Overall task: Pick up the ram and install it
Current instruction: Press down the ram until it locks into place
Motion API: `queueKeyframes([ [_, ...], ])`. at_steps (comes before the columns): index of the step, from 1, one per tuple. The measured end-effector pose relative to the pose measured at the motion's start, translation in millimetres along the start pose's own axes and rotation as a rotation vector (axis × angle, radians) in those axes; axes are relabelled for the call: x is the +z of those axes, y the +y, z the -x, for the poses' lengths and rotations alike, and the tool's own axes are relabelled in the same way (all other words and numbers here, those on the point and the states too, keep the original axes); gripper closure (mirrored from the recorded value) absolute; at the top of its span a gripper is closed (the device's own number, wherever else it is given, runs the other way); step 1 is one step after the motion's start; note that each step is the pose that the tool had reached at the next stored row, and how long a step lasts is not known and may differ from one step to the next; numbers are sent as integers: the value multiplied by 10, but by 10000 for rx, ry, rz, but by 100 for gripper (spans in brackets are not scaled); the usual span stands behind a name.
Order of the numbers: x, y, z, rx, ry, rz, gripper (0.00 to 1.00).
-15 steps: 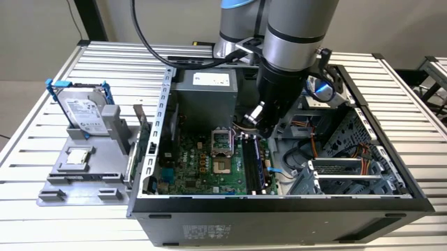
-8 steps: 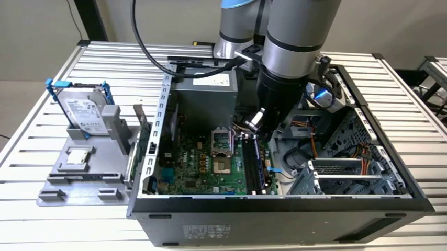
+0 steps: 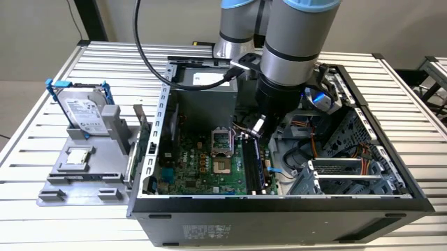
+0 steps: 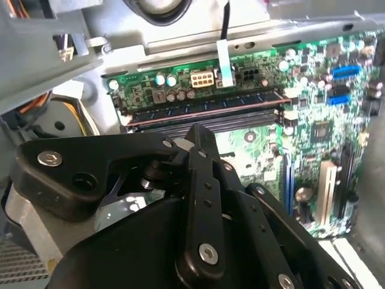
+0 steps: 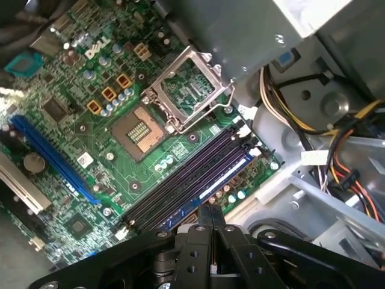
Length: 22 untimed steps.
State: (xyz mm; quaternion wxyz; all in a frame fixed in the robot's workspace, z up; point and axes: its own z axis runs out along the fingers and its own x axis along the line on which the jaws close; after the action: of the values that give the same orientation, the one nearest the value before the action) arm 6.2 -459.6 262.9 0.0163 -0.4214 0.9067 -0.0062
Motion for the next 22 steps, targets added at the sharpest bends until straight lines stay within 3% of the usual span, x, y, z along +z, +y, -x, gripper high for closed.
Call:
queueKeyframes([
  [22,191,5,-5,-4002,-95,102,100],
])
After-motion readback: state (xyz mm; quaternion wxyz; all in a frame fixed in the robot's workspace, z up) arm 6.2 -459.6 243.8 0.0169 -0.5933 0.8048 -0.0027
